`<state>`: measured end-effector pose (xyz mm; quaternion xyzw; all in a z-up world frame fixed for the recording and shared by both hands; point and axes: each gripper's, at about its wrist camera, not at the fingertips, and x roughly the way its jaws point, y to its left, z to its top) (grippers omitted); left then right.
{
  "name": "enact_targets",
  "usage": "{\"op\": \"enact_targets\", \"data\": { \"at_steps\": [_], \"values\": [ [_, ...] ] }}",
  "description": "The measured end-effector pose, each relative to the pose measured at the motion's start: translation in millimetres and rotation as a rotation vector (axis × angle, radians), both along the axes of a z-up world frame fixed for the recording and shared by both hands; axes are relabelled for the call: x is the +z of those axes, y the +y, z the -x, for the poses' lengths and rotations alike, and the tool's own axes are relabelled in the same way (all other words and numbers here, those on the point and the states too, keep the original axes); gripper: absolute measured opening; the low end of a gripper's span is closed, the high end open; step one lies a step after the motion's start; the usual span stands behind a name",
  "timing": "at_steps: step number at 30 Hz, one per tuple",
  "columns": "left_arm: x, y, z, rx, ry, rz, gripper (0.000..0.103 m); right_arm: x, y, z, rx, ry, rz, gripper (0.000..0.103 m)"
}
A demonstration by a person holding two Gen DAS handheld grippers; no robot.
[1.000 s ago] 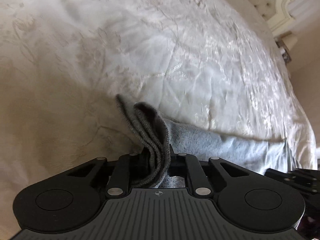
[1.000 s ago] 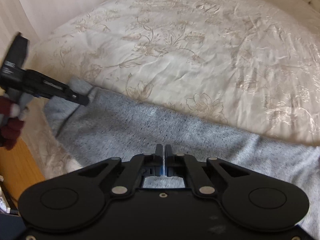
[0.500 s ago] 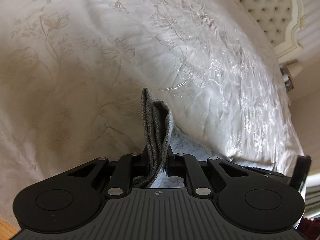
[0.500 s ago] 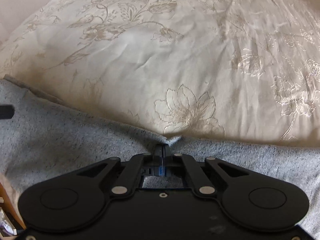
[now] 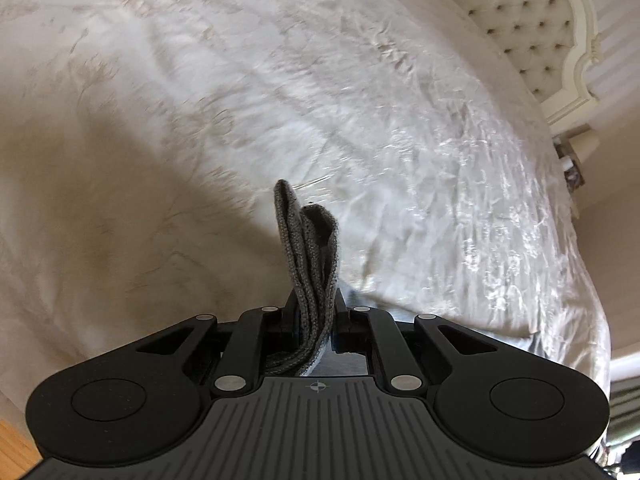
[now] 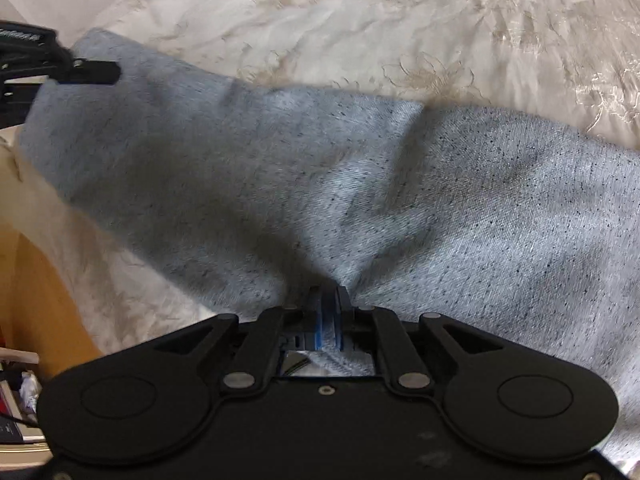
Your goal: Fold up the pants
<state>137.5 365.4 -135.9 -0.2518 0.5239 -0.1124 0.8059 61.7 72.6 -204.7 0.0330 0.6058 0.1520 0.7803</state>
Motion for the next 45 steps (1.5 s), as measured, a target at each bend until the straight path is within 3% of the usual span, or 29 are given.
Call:
{"op": "enact_targets", "data": {
  "at_steps": [6, 10, 13, 16, 22, 24, 26, 28, 35, 38, 45],
  "values": [
    [38.2, -47.2, 7.9, -0.012, -0.068, 0.004, 0.012, 30.3, -41.3, 6.8, -0.054, -0.085, -0.083, 0.012],
    [56.2, -101.7, 14.3, -0.042, -0.118, 0.052, 0.012, 46.9, -79.2, 14.0, -0.099, -0.121, -0.111, 0.012],
    [47.5, -151.0, 18.6, -0.069, -0.114, 0.092, 0.012, 51.3, -104.9, 19.6, -0.126, -0.127, -0.108, 0.012],
    [20.7, -196.5, 25.8, -0.069, -0.065, 0.145, 0.015, 48.9, -136.5, 27.9, -0.160, -0.106, -0.099, 0.013],
    [-8.1, -260.4, 38.5, -0.174, -0.006, 0.076, 0.025, 42.7, -191.0, 39.2, -0.202, -0.068, -0.079, 0.015],
    [-4.9, -262.9, 43.9, -0.186, -0.021, 0.082, 0.030, 43.2, -200.6, 37.8, -0.216, -0.065, -0.079, 0.026],
    [-1.4, -262.6, 46.2, -0.193, -0.029, 0.103, 0.044, 44.1, -211.7, 37.1, -0.231, -0.070, -0.085, 0.035],
    [5.1, -260.7, 47.5, -0.198, -0.047, 0.100, 0.055, 46.5, -216.0, 34.0, -0.237, -0.074, -0.087, 0.035],
    [28.7, -233.6, 57.8, -0.161, -0.147, -0.024, 0.058, 47.6, -215.3, 14.8, -0.277, -0.078, -0.187, 0.061],
    [25.5, -216.4, 70.2, -0.163, -0.144, -0.095, 0.061, 36.4, -208.5, 6.7, -0.290, -0.033, -0.248, 0.062],
    [5.4, -185.0, 117.9, -0.184, -0.073, -0.214, 0.061, 0.0, -189.2, 1.6, -0.289, 0.081, -0.273, 0.064]
  ]
}}
